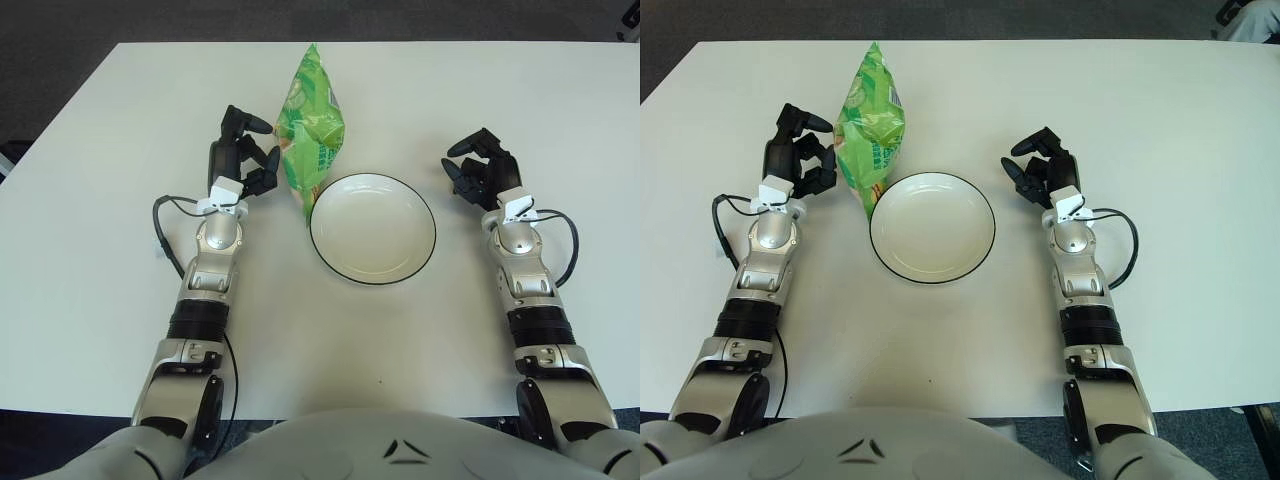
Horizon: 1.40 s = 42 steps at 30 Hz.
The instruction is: Put the snack into the plate.
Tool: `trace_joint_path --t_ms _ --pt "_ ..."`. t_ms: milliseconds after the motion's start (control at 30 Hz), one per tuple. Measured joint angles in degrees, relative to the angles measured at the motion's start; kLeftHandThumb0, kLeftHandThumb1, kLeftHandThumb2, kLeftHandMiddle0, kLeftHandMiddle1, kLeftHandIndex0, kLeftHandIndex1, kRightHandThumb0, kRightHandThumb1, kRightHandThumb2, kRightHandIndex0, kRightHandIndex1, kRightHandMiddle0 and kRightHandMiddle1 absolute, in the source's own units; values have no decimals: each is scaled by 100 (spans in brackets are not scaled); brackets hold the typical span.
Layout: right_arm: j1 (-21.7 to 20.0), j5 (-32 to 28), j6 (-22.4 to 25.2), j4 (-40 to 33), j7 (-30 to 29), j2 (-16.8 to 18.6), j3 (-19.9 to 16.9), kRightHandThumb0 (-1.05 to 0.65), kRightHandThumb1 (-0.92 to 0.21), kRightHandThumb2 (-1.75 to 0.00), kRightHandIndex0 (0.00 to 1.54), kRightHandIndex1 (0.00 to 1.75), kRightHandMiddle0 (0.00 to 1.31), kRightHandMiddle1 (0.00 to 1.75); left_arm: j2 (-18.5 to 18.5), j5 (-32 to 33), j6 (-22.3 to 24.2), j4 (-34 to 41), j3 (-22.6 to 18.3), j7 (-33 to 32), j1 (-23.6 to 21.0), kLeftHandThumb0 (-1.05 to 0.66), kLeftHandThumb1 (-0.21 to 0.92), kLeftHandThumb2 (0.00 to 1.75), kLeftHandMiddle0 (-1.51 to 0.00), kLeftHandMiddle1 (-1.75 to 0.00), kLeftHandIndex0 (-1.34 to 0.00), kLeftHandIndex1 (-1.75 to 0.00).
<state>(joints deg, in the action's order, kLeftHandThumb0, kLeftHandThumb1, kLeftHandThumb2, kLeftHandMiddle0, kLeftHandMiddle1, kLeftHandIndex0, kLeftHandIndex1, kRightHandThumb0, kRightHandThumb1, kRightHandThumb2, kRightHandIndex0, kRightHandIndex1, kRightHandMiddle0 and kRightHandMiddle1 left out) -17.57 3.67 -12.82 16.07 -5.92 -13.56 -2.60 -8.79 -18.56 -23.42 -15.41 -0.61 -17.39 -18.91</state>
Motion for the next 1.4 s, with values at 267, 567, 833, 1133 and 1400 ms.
trace_joint_path --t_ms 267,567,833,1133,1400 --pt "-18 -1 20 0 17 8 18 -37 -92 -29 90 174 46 149 -275 -779 -310 -439 202 -856 -116 -38 82 46 -78 -175 -48 -151" --pt "-18 -2 31 0 43 10 13 -37 -92 -29 90 174 46 149 -402 -769 -483 -533 200 -938 -137 -37 92 24 -76 -175 -51 -143" --pt "-25 -6 25 -1 43 17 13 -37 -92 -28 90 173 46 149 -671 -1443 -121 -383 222 -1290 -40 -36 92 26 -69 -127 -48 -145" --pt "-12 -12 -7 -2 43 9 -28 -37 -92 -28 89 173 46 149 -1052 -2067 334 -93 223 -1746 206 -36 92 26 -70 -110 -48 -145" --pt "-4 -14 -25 -2 46 -21 -42 -37 -92 -28 89 173 46 149 -1144 -2070 234 -88 315 -1999 232 -36 92 26 -70 -111 -48 -145"
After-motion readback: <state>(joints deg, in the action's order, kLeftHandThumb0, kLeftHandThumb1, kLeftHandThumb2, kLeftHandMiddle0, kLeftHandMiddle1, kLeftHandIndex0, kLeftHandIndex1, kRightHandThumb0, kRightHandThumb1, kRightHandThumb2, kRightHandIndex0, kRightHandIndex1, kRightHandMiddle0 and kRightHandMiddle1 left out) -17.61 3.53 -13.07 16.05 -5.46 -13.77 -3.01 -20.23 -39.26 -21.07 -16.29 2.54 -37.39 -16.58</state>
